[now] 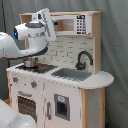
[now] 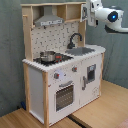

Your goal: Play with the kitchen

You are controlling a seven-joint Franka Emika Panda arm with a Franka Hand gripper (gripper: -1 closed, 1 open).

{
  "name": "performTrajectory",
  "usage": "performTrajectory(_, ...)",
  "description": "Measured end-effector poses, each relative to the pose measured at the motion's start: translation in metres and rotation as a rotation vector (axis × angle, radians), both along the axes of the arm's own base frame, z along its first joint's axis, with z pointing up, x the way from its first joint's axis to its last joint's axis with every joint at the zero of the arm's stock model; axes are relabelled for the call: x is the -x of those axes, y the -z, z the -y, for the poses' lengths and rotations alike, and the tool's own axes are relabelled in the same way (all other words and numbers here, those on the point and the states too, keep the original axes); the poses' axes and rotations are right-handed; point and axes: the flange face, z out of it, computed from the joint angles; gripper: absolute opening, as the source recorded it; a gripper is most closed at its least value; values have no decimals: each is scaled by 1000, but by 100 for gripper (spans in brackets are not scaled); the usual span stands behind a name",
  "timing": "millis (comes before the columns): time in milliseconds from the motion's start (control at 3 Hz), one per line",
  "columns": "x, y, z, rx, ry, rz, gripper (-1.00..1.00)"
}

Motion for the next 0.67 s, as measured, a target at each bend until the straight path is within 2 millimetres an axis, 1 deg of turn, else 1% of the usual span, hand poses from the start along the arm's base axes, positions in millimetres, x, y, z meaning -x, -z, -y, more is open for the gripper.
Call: performTrajectory(667,-28,-5,-26,14,-42,0,-100)
